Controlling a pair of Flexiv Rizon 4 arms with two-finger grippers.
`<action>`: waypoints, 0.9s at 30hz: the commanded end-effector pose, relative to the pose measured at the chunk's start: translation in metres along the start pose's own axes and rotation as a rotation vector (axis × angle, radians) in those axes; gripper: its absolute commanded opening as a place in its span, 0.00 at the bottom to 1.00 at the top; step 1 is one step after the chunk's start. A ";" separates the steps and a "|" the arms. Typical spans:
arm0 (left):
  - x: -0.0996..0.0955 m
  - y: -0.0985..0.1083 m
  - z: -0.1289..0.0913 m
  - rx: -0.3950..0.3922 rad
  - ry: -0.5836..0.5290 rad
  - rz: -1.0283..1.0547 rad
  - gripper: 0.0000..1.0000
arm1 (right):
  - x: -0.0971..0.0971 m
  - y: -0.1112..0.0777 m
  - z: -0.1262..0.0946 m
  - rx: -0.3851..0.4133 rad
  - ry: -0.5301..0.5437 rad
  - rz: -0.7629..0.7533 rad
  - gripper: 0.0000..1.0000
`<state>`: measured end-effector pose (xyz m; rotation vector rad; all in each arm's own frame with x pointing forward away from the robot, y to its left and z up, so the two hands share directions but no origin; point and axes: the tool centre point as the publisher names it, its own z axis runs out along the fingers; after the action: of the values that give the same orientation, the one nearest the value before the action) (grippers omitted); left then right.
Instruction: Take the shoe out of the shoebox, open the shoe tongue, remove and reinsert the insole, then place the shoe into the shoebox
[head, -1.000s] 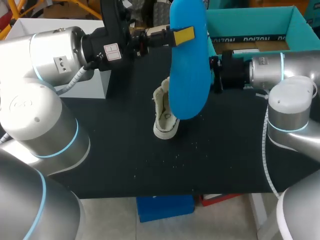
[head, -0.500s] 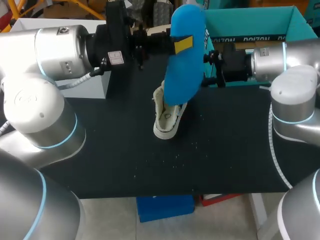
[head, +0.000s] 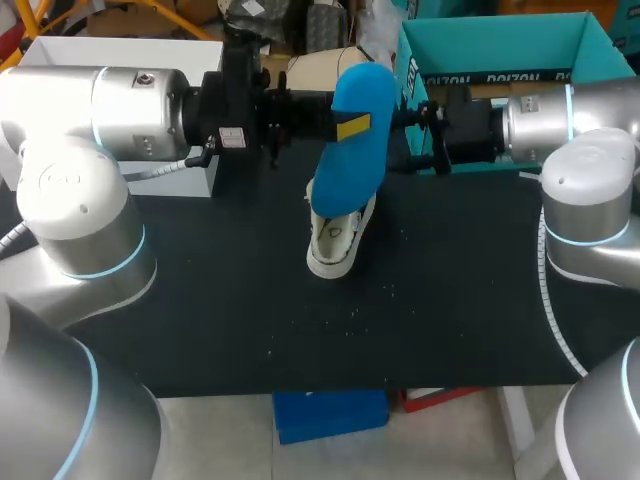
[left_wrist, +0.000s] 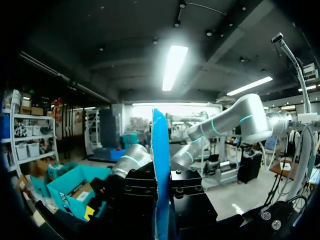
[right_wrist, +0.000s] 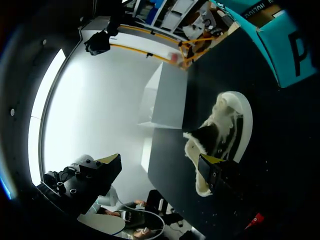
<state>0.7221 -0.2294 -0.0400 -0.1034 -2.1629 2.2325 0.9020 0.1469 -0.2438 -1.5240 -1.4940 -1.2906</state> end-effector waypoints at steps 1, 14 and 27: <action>-0.001 0.000 0.002 -0.002 -0.002 0.001 0.00 | 0.000 0.000 0.002 -0.002 0.000 0.000 1.00; -0.001 0.000 0.002 -0.002 -0.002 0.001 0.00 | 0.000 0.000 0.002 -0.002 0.000 0.000 1.00; 0.024 0.105 -0.011 0.146 -0.050 0.280 0.00 | 0.000 0.000 0.002 -0.002 0.000 0.000 1.00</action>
<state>0.7117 -0.2292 -0.1084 -0.3746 -2.2040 2.4155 0.9023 0.1464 -0.2437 -1.5234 -1.4949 -1.2890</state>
